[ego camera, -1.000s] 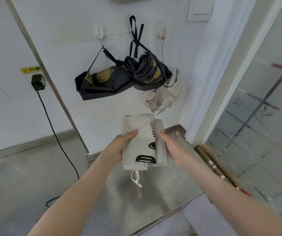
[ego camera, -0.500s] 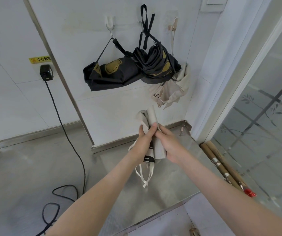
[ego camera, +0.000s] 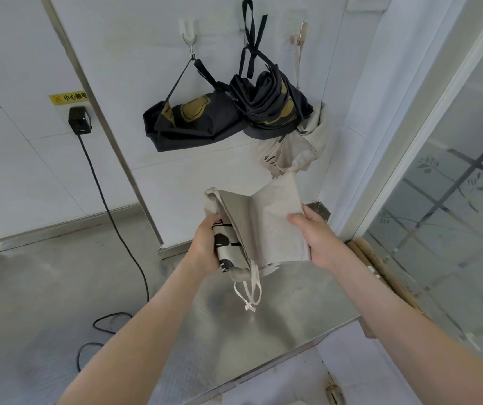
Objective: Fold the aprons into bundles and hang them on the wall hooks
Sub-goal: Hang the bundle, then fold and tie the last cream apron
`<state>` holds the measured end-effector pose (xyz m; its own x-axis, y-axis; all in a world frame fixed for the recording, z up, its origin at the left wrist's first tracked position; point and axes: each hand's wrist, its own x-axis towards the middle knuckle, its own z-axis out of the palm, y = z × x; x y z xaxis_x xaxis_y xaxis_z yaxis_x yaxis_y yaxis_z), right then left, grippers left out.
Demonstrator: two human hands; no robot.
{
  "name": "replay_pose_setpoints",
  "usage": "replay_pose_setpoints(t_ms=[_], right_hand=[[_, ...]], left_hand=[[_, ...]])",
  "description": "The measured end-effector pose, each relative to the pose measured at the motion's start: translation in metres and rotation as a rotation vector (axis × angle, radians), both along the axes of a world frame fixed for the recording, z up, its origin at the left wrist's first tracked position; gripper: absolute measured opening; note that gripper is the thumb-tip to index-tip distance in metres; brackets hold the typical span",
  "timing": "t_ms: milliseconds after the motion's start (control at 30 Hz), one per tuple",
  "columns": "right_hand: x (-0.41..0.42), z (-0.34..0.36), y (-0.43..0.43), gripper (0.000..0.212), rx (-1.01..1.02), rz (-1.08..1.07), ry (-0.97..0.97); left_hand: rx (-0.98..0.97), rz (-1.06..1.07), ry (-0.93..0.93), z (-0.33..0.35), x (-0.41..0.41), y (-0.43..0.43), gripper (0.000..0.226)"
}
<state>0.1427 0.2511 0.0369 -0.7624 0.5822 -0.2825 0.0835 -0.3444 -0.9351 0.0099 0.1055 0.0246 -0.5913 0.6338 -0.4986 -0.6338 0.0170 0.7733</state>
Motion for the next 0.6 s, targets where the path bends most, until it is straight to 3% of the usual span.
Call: replay_pose_setpoints(t_ms=[133,267,433,600], right_hand=[[-0.004,-0.002,-0.006,0.050,0.313,-0.072,-0.158],[-0.024,-0.003,-0.034,0.064,0.514,0.036,-0.207],[-0.035,-0.004,-0.061,0.044,0.302,0.199,-0.122],[-0.026,-0.012,-0.041,0.044,0.187,0.312,-0.046]], left_hand=[[-0.039,-0.043,0.075,-0.003,0.001,0.004,0.032],[-0.095,-0.122,0.235,0.000,0.020,0.024,0.029],[0.033,-0.152,0.189,0.000,0.033,0.034,0.028],[-0.006,-0.006,0.231,-0.005,0.024,0.026,0.023]])
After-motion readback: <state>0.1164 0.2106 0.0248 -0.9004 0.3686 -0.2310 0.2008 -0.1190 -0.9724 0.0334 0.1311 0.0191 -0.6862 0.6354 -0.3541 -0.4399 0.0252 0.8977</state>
